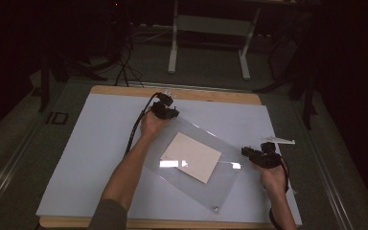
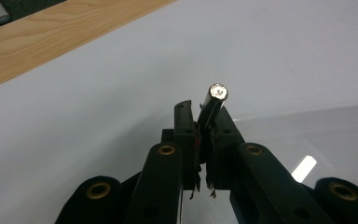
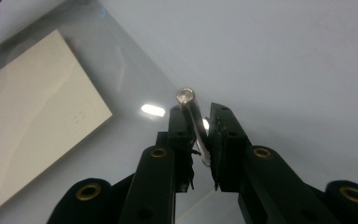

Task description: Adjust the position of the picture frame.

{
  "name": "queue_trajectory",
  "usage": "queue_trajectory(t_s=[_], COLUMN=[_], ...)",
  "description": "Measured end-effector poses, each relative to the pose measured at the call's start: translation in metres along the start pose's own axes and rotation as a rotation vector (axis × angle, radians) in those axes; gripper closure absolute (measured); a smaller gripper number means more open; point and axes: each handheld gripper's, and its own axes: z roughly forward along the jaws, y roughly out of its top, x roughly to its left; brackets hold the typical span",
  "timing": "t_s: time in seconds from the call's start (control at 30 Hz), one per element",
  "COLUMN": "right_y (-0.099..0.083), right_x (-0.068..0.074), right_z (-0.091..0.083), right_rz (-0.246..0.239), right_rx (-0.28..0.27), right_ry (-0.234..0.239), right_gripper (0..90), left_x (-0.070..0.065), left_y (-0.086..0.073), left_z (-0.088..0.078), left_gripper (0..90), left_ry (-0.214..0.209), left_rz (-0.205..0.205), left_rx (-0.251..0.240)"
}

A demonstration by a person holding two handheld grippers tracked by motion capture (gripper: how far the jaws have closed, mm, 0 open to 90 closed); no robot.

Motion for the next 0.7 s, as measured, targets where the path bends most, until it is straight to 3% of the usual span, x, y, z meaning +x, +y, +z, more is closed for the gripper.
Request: queue_trajectory(t_s=[0.3, 0.7], right_y=[0.018, 0.039], right_x=[0.003, 0.014], right_z=[0.000, 0.020], right_rz=[-0.009, -0.014], right_rx=[-0.015, 0.015], right_ry=[0.022, 0.072], right_gripper=[79.9, 79.8], left_x=[0.005, 0.018], left_y=[-0.015, -0.043], left_z=[-0.038, -0.071], left_gripper=[85.0, 84.7], left_ry=[-0.044, -0.038], left_rz=[0.059, -0.005], left_rx=[-0.011, 0.005])
